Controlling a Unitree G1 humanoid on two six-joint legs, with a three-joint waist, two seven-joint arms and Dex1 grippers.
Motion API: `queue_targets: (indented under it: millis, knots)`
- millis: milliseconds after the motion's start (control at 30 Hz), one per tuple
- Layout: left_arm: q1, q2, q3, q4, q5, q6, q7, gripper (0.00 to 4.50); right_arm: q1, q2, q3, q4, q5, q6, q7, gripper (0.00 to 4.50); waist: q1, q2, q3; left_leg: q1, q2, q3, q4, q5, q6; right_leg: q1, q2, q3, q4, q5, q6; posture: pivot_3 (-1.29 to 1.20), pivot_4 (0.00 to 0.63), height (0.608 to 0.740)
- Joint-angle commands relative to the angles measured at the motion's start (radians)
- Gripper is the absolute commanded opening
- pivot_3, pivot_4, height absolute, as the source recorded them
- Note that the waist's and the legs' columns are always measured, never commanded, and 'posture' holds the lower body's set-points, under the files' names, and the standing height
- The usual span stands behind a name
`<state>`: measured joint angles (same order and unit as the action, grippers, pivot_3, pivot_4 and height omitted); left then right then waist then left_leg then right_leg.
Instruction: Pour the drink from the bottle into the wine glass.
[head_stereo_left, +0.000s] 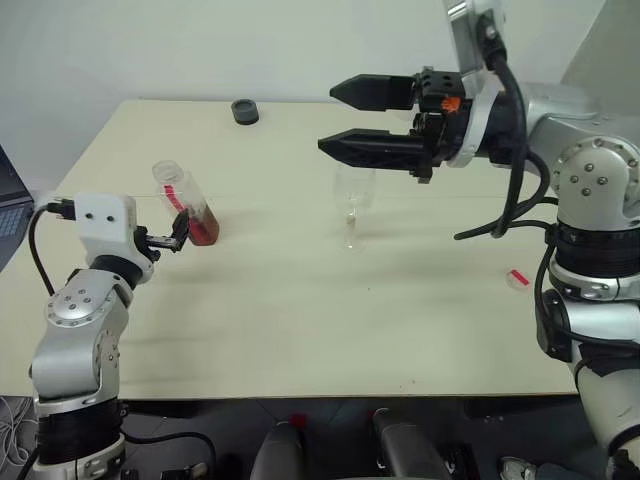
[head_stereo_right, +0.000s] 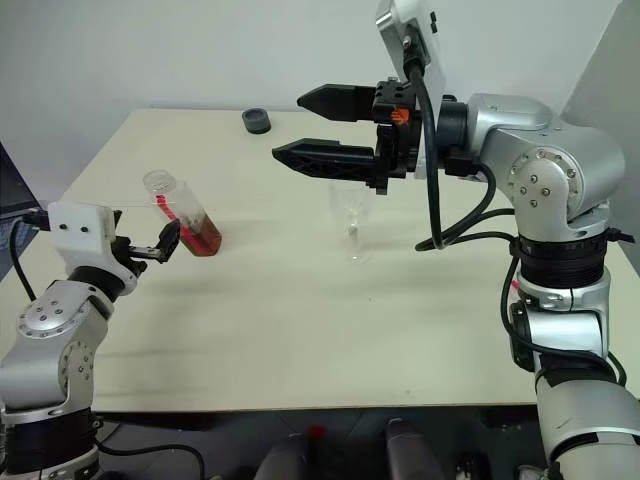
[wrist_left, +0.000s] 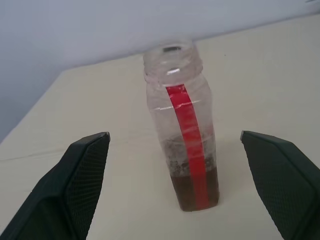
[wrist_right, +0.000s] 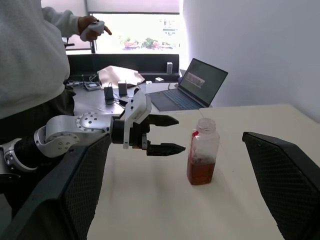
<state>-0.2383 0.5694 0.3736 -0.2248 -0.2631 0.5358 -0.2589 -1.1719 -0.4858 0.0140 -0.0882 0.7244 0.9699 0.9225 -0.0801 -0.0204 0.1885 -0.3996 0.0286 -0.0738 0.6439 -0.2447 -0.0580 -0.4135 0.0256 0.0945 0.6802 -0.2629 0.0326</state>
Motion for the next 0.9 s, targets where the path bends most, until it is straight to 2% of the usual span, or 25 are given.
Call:
queue_targets:
  millis: [33,467,900]
  knots:
    - [-0.035,0.021,-0.004,0.043,0.018,-0.056,-0.022,4.5,-0.035,0.008,0.0,-0.015,-0.01,-0.028,-0.01,4.48,0.0,0.0,0.0,0.0,0.0,0.0,0.0,0.0,0.0,0.0,0.0,0.0,0.0,0.0,0.0,0.0,0.15,0.74]
    - [-0.179,0.031,-0.028,0.279,0.042,-0.24,-0.079,4.5,-0.031,0.046,0.011,-0.011,-0.037,-0.062,-0.037,4.48,0.004,0.0,0.0,-0.001,0.0,0.0,0.0,0.0,0.0,-0.001,-0.001,0.0,0.0,0.0,-0.001,0.0,0.15,0.74]
    - [-0.297,-0.019,-0.049,0.505,0.047,-0.376,-0.068,4.5,-0.022,0.045,0.023,0.0,-0.072,-0.088,-0.04,4.48,0.006,0.0,0.0,-0.001,0.0,0.0,-0.001,0.0,0.0,-0.002,-0.001,-0.001,0.001,0.001,-0.001,0.0,0.15,0.74]
